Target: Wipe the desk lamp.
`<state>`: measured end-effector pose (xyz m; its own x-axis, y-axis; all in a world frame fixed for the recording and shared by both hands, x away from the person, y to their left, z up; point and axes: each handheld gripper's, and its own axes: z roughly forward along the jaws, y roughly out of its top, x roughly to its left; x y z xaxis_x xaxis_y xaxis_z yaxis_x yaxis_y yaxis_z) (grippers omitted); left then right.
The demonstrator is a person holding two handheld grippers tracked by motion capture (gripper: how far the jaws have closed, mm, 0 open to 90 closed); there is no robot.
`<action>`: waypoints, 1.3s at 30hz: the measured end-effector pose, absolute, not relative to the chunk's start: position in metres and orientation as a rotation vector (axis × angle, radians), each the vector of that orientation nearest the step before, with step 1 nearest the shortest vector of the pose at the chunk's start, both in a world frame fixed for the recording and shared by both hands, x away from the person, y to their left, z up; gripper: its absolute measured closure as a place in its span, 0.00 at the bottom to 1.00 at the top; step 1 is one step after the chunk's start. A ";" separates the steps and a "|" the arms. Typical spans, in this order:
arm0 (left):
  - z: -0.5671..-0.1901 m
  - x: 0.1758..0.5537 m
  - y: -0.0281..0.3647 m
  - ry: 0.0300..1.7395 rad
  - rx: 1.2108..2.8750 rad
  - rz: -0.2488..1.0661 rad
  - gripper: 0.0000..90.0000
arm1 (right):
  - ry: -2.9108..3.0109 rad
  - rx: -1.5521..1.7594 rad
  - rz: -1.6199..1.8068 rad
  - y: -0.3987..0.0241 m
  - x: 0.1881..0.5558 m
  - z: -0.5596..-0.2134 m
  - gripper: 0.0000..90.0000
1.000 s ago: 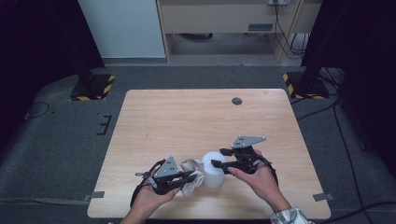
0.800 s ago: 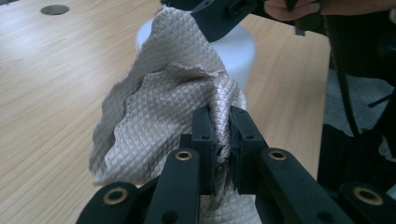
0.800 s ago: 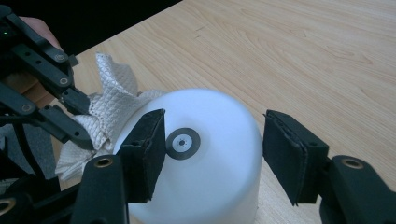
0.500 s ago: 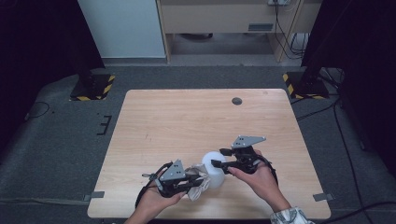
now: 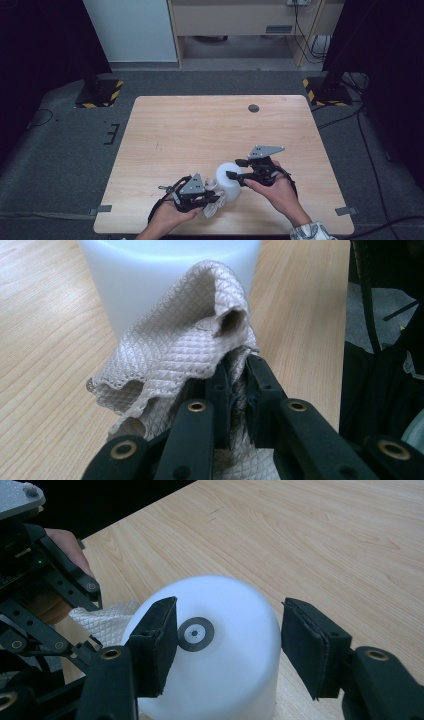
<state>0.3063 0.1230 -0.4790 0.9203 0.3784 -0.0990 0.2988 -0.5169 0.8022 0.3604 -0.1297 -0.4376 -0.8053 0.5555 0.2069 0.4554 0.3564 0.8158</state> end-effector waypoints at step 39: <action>-0.481 0.302 0.103 0.406 2.158 0.084 0.91 | 2.496 0.920 1.442 -0.129 0.360 -0.437 0.45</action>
<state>0.3020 0.1028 -0.4806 0.9436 0.3187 -0.0897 0.2565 -0.5324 0.8067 0.3600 -0.1293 -0.4372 -0.8090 0.5551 0.1933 0.4447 0.3630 0.8188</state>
